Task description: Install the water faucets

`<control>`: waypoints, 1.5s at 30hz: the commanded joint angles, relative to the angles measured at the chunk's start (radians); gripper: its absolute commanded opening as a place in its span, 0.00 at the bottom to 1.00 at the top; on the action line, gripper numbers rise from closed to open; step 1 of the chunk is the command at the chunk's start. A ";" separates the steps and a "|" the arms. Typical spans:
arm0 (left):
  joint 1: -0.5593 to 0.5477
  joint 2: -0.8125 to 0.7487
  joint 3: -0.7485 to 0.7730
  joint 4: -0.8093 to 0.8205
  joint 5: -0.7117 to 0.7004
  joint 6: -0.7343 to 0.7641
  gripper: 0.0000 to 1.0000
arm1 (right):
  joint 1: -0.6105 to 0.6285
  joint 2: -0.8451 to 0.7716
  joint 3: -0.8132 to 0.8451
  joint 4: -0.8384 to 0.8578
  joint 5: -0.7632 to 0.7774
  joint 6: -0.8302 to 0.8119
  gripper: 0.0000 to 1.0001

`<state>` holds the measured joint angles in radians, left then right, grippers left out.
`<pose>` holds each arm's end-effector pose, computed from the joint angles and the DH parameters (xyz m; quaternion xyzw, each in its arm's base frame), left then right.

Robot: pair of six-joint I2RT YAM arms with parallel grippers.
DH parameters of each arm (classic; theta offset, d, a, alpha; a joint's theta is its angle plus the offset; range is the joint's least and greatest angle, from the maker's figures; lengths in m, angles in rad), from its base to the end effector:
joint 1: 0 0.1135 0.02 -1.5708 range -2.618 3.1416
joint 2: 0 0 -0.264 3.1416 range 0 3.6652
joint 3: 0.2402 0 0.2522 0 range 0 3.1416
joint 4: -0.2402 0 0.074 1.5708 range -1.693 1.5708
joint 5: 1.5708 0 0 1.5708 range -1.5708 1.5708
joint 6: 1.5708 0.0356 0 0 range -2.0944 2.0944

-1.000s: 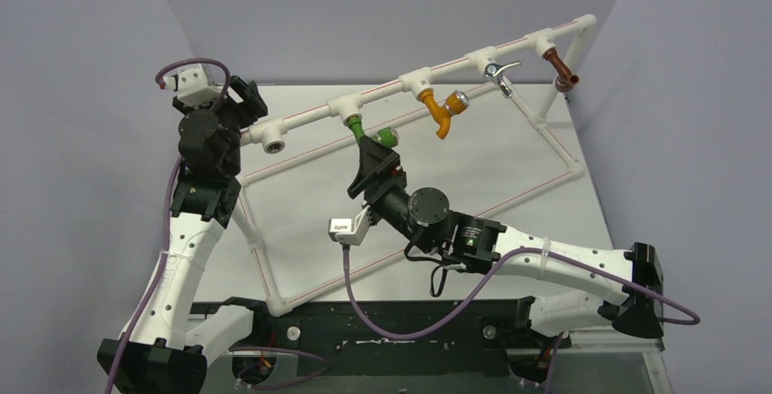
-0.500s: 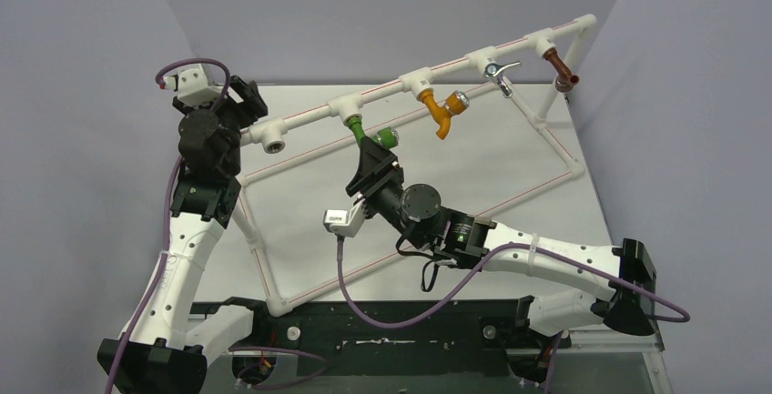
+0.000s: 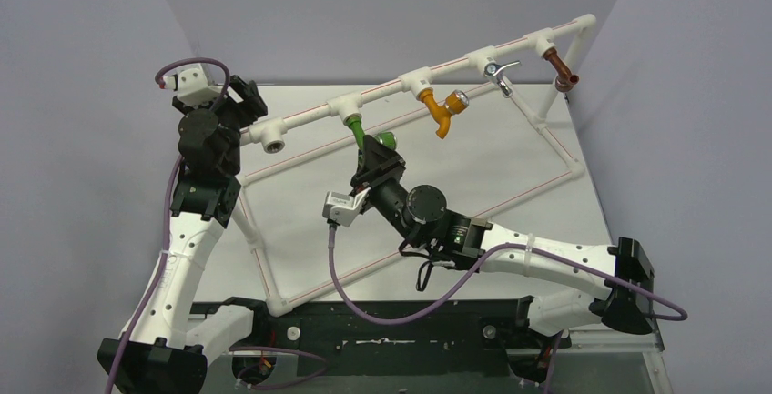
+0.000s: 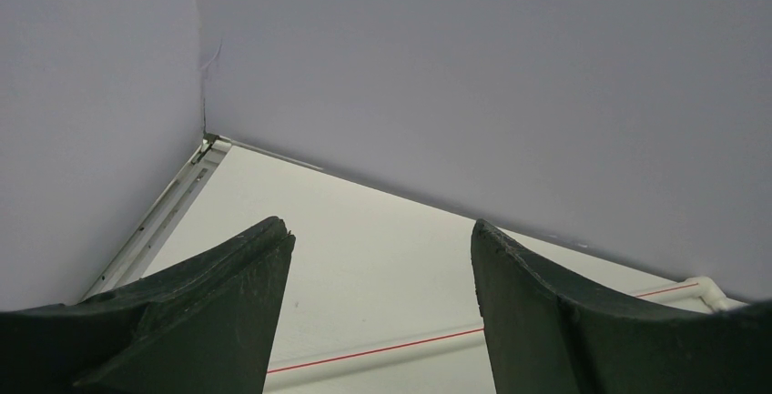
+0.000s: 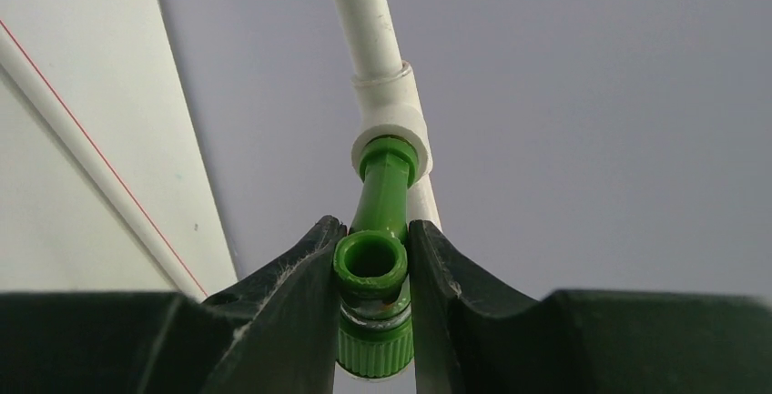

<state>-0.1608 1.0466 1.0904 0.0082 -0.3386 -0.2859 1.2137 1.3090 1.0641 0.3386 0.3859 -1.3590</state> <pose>0.2362 -0.0263 0.4183 -0.1644 0.6697 -0.0452 0.7228 0.1211 0.2861 0.3773 -0.5944 0.3215 -0.1814 0.7144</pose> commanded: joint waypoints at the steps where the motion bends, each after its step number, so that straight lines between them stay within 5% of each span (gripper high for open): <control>1: 0.004 0.056 -0.080 -0.274 0.032 0.021 0.69 | 0.008 -0.016 -0.007 0.209 -0.026 0.339 0.00; 20: 0.007 0.049 -0.081 -0.274 0.035 0.017 0.70 | 0.010 0.030 -0.114 0.685 0.141 1.342 0.00; 31: 0.006 0.046 -0.082 -0.272 0.038 0.018 0.70 | -0.002 0.009 -0.162 0.783 0.303 1.889 0.00; 39: 0.006 0.048 -0.083 -0.272 0.038 0.017 0.70 | -0.009 -0.009 -0.180 0.715 0.401 2.320 0.00; 45: 0.006 0.048 -0.083 -0.272 0.037 0.016 0.70 | -0.014 -0.032 -0.107 0.372 0.476 2.692 0.00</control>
<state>-0.1619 1.0416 1.0901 0.0002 -0.3309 -0.2897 1.2053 1.3457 0.8890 0.8604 0.7578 0.8772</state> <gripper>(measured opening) 0.696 0.307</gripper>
